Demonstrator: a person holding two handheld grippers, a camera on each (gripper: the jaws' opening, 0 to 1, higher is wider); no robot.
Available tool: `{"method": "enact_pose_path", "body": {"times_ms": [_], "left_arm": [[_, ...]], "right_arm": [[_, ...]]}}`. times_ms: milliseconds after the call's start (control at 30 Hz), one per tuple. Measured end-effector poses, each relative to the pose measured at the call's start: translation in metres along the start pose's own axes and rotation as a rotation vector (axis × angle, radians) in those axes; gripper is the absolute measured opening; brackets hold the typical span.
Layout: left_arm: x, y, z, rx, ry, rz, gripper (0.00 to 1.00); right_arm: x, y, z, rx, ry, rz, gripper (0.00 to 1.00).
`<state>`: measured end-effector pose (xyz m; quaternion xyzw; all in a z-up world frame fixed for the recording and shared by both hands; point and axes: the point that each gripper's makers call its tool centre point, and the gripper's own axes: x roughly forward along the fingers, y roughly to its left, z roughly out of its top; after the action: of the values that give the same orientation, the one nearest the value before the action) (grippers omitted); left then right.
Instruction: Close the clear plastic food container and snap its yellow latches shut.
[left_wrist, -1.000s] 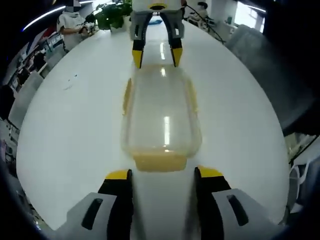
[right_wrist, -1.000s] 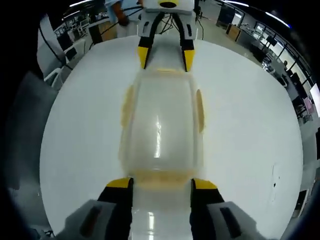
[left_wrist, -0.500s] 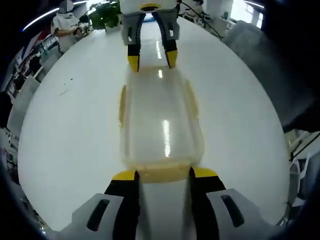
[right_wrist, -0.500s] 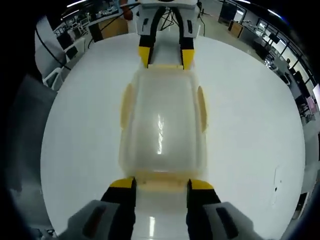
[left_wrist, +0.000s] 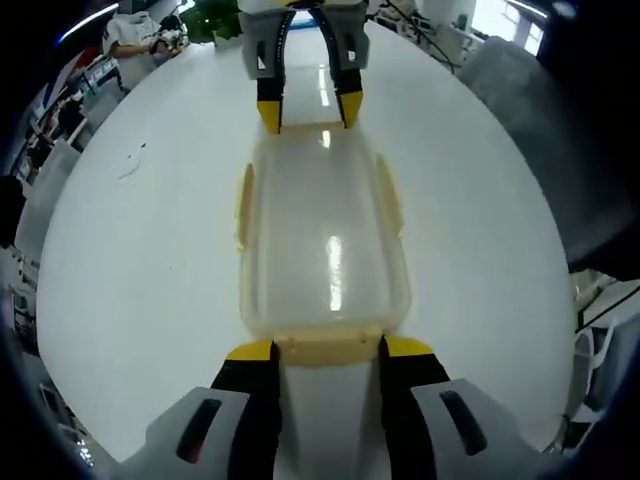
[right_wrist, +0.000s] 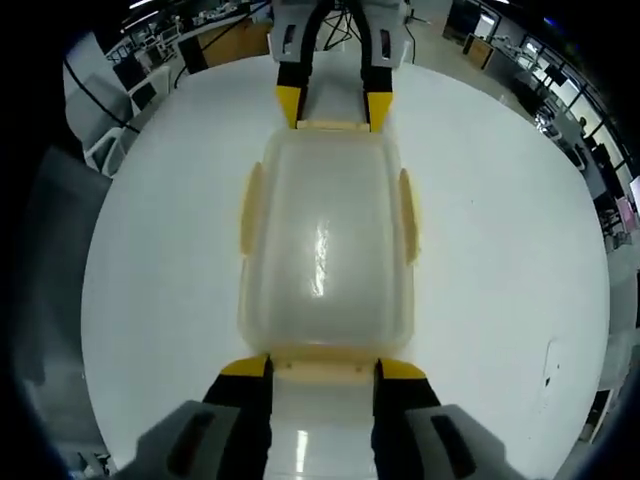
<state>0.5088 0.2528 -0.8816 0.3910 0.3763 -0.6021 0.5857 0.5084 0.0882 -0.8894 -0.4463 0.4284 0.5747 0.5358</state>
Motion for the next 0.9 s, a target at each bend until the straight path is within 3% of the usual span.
{"method": "enact_pose_path", "body": {"times_ms": [167,400,533,633,900], "left_arm": [[-0.012,0.004,0.005,-0.012,-0.039,0.029,0.35],[-0.033,0.003,0.003,-0.025,-0.077,0.050,0.35],[-0.054,0.006,0.013,-0.057,-0.174,0.067,0.34],[-0.061,0.005,0.012,-0.049,-0.180,0.076,0.35],[-0.073,0.002,0.024,-0.046,-0.206,0.096,0.35]], "right_arm": [[-0.003,-0.001,0.001,-0.005,-0.004,-0.008,0.36],[-0.026,-0.001,0.018,0.020,-0.118,-0.011,0.36],[-0.042,-0.002,0.023,0.024,-0.175,-0.021,0.36],[-0.052,-0.002,0.030,0.039,-0.228,-0.025,0.36],[-0.074,0.004,0.031,0.010,-0.271,-0.054,0.36]]}}
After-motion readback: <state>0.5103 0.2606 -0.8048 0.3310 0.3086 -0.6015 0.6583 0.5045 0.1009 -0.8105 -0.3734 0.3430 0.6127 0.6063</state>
